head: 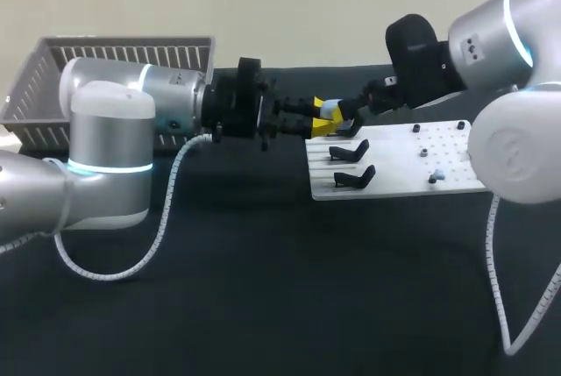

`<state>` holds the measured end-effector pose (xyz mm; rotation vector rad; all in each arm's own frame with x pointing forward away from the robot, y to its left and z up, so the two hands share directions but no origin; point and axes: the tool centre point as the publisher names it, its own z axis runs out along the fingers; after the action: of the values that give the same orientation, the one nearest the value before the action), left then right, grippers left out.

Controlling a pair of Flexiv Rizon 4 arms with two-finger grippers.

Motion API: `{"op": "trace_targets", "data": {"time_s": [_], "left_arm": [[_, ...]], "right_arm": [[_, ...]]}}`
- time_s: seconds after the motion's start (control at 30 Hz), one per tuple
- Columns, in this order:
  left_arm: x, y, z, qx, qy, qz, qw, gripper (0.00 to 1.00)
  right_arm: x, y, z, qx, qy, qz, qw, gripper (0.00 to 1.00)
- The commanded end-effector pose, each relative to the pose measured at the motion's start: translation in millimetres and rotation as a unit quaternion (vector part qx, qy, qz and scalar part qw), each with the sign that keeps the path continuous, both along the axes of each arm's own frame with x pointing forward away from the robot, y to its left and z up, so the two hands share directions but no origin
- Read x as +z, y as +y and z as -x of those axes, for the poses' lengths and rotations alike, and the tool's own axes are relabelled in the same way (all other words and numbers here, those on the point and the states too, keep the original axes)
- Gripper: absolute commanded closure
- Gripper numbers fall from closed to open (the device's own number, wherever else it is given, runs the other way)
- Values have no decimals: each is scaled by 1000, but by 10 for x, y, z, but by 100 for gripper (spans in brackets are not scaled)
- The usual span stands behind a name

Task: Pick up each earbud case from the left stands, insert the matching earbuds, close the lid, and place the case in the box.

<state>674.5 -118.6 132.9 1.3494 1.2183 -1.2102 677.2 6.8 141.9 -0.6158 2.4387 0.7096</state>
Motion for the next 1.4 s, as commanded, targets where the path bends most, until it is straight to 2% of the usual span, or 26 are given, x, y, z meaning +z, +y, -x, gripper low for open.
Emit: {"op": "trace_targets", "data": {"time_s": [0.03,0.2,0.3,0.43,0.6,0.8,0.9,1.0,1.17,1.4], "left_arm": [[-8,4,12,2,-2,2,1000,100],[-8,4,12,2,-2,2,1000,100],[-8,4,12,2,-2,2,1000,100],[-8,4,12,2,-2,2,1000,100],[-36,14,21,2,-6,4,1000,100],[-60,3,35,10,-22,7,1000,100],[-60,-4,37,11,-24,8,1000,100],[-60,-6,37,13,-25,8,1000,100],[-60,-6,37,13,-25,8,1000,100],[-60,-6,37,13,-25,8,1000,100]], "right_arm": [[13,-14,-22,-7,2,5,1000,0],[54,-26,-68,-13,-2,6,1000,0],[166,-21,-93,-13,-19,6,1000,0],[370,-37,-54,-18,-60,13,998,0],[486,-141,59,-18,-131,77,988,0],[427,-402,87,-31,-145,168,975,0],[398,-594,91,-44,-141,221,964,0],[353,-790,79,-51,-117,258,958,0],[234,-1112,-16,-86,-68,301,947,0],[-54,-1510,-181,-107,27,346,932,0]]}}
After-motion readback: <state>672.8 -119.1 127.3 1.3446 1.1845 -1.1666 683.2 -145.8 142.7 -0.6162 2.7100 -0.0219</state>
